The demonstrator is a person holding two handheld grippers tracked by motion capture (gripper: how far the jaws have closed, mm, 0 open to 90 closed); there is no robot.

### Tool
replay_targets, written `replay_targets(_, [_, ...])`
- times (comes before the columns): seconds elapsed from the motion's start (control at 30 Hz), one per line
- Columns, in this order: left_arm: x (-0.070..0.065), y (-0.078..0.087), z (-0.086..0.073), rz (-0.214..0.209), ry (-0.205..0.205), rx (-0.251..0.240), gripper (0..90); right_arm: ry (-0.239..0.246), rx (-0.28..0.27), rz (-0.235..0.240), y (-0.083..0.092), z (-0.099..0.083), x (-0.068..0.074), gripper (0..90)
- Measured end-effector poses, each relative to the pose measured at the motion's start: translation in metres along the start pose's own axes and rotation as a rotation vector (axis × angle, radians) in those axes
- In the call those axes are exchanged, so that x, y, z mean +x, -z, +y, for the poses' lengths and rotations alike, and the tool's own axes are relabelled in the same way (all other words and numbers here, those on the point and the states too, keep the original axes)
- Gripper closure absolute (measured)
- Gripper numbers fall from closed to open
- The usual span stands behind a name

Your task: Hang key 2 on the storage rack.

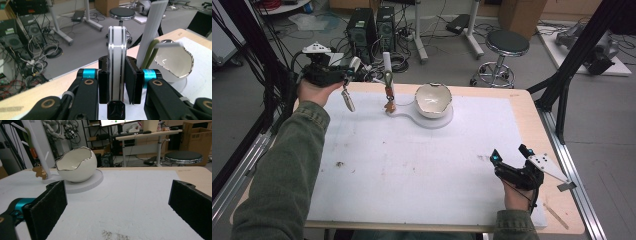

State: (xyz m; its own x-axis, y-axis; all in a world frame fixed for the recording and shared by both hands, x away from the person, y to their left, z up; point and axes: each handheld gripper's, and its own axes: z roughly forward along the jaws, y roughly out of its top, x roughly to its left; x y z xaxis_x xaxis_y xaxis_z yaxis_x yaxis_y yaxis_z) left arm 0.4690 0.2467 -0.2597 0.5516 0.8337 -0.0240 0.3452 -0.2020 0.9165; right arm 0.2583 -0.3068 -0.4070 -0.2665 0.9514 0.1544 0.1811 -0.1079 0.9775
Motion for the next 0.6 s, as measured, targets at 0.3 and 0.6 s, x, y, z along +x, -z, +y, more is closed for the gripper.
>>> replay_targets(0.3, [-0.008,-0.004,0.025,0.011,-0.026,-0.025,74.8,-0.003,-0.001,0.004,0.001,0.0,-0.001,0.7])
replay_targets(0.6, [-0.002,-0.014,0.045,0.036,-0.016,-0.035,74.8,-0.004,-0.005,0.008,0.001,0.0,-0.002,0.7])
